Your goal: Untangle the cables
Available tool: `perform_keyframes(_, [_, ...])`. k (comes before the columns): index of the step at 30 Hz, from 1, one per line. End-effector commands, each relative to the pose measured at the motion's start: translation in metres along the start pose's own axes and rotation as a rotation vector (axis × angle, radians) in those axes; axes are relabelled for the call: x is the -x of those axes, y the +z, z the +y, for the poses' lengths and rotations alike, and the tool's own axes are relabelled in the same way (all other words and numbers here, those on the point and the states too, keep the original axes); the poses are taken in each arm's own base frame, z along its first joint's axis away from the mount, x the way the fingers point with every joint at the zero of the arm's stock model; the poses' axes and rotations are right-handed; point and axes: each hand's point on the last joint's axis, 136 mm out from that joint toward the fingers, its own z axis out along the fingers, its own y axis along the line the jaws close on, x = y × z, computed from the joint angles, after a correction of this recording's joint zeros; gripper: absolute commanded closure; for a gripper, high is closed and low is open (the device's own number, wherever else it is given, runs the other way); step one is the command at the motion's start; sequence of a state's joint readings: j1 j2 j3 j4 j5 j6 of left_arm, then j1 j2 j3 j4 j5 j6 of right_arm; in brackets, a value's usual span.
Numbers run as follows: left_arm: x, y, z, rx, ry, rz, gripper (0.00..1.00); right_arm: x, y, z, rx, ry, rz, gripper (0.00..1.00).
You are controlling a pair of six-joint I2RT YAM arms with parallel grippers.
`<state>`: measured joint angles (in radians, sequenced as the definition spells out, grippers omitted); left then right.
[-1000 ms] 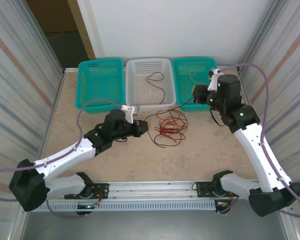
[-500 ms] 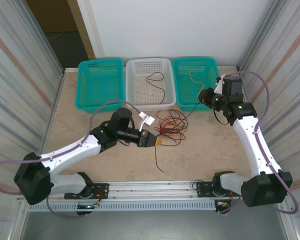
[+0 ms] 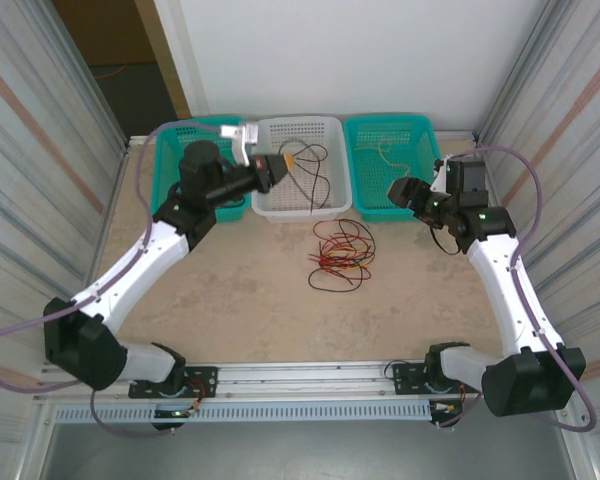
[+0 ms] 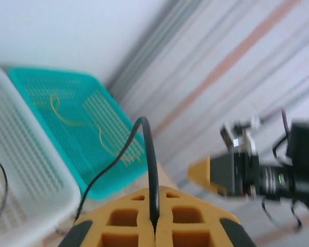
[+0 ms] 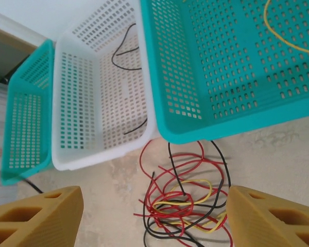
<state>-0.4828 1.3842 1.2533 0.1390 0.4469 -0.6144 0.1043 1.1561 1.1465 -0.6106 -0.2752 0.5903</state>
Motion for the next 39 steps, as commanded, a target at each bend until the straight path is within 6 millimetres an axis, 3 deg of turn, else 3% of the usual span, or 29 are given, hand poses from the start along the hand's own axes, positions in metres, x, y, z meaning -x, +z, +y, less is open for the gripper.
perform_keyframes(1, [0.018,0.02,0.055,0.177,-0.017,-0.051,1.0,-0.022,0.002,-0.02,-0.052,0.015,0.05,0.27])
perform_keyframes(4, [0.022,0.043,0.098,0.265,-0.083,-0.051,0.97,-0.037,0.008,-0.022,-0.038,0.036,0.086,0.28])
perform_keyframes(5, [0.02,0.05,0.11,0.293,-0.096,-0.04,0.81,-0.042,0.009,-0.023,-0.037,0.037,0.095,0.28])
perform_keyframes(7, [0.01,0.064,0.136,0.364,-0.125,0.008,0.39,-0.053,0.014,-0.023,-0.046,0.022,0.117,0.28])
perform_keyframes(8, [0.003,0.068,0.144,0.38,-0.14,0.028,0.31,-0.059,0.017,-0.023,-0.053,0.007,0.131,0.28])
perform_keyframes(10, [-0.012,0.072,0.155,0.398,-0.183,0.061,0.24,-0.077,0.028,-0.02,-0.058,-0.037,0.182,0.27])
perform_keyframes(15, [-0.028,0.052,0.156,0.433,-0.207,0.065,0.22,-0.127,0.063,-0.016,-0.073,-0.168,0.345,0.29])
perform_keyframes(19, [-0.027,0.016,0.133,0.447,-0.16,0.045,0.23,-0.158,0.095,-0.014,-0.073,-0.232,0.466,0.38])
perform_keyframes(24, [-0.047,-0.025,0.1,0.451,-0.099,0.064,0.26,-0.173,0.119,-0.021,-0.123,-0.273,0.505,0.47])
perform_keyframes(29, [-0.083,-0.054,0.08,0.442,-0.092,0.112,0.25,-0.194,0.129,-0.018,-0.148,-0.351,0.555,0.53])
perform_keyframes(33, [-0.112,-0.071,0.084,0.452,-0.137,0.126,0.25,-0.208,0.13,-0.009,-0.142,-0.392,0.577,0.6])
perform_keyframes(39, [-0.141,-0.083,0.104,0.519,-0.2,0.161,0.28,-0.224,0.121,0.042,0.045,-0.381,0.648,0.57])
